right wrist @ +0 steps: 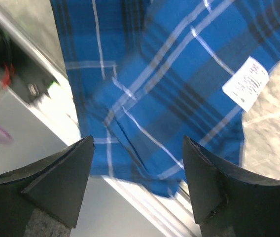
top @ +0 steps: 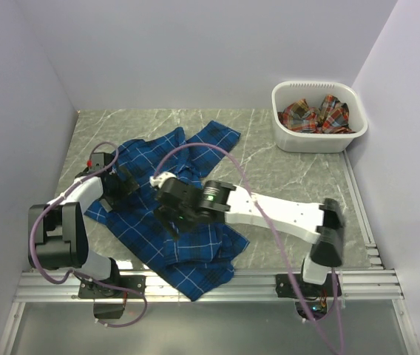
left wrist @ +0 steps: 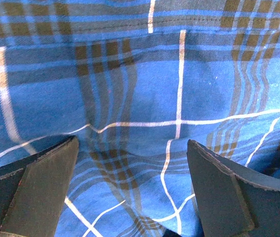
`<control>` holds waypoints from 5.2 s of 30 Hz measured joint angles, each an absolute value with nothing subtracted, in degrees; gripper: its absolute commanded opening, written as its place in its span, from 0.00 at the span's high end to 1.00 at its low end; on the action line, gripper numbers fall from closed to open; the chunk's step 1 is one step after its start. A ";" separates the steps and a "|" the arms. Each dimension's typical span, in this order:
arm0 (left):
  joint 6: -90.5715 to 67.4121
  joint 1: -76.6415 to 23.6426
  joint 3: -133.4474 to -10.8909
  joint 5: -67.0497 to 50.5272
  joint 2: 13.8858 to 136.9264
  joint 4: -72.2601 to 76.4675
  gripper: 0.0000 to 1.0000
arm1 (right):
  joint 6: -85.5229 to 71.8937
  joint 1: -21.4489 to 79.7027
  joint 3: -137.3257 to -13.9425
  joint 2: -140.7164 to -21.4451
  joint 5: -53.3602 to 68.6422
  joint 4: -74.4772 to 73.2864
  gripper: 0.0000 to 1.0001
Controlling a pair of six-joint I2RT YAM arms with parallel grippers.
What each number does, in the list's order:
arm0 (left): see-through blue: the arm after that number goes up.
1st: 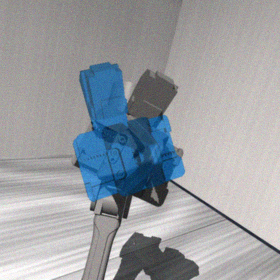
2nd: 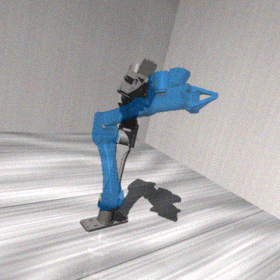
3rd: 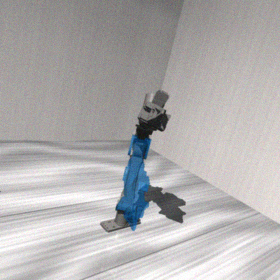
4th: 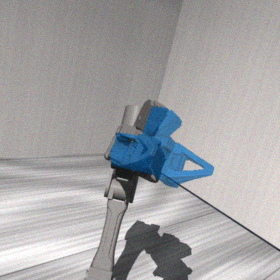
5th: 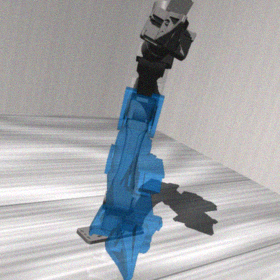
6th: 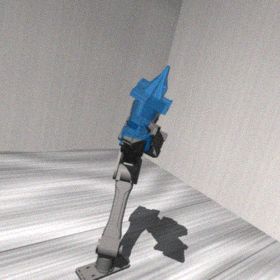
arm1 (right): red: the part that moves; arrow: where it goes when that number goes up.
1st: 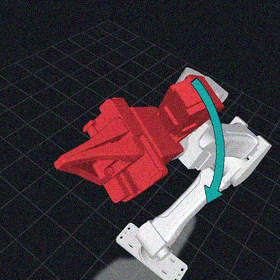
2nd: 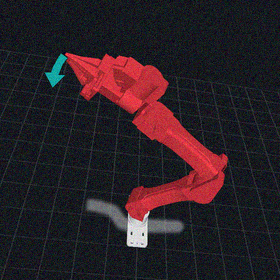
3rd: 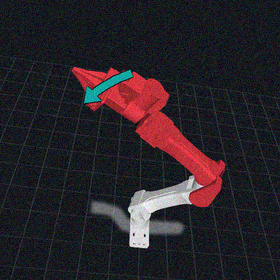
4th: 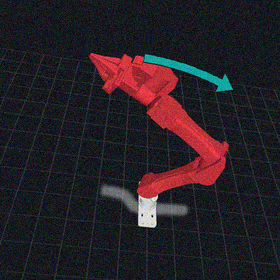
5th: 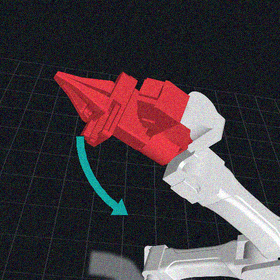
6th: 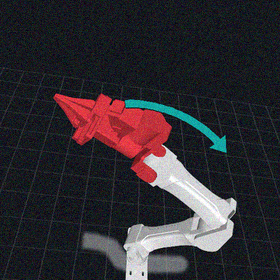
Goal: Fold and stack the long sleeve shirts
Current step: Flatten the shirt out
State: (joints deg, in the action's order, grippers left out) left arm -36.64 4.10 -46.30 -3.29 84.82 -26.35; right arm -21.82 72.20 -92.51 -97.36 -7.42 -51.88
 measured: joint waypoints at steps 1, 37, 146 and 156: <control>-36.64 4.23 -46.04 -3.25 84.27 -26.35 0.01 | -23.07 72.34 -95.31 -99.61 -8.10 -52.51 0.19; -38.37 9.30 -43.53 -3.40 73.21 -24.67 0.01 | -34.39 71.68 -107.61 -121.99 -21.85 -67.46 0.99; -48.97 7.57 -78.22 -5.76 114.98 -14.37 0.02 | -36.45 4.84 -44.05 -94.41 26.33 6.13 0.26; -48.75 7.57 -78.19 -5.80 114.98 -14.39 0.02 | -33.65 11.03 -47.09 -89.93 29.56 5.08 0.31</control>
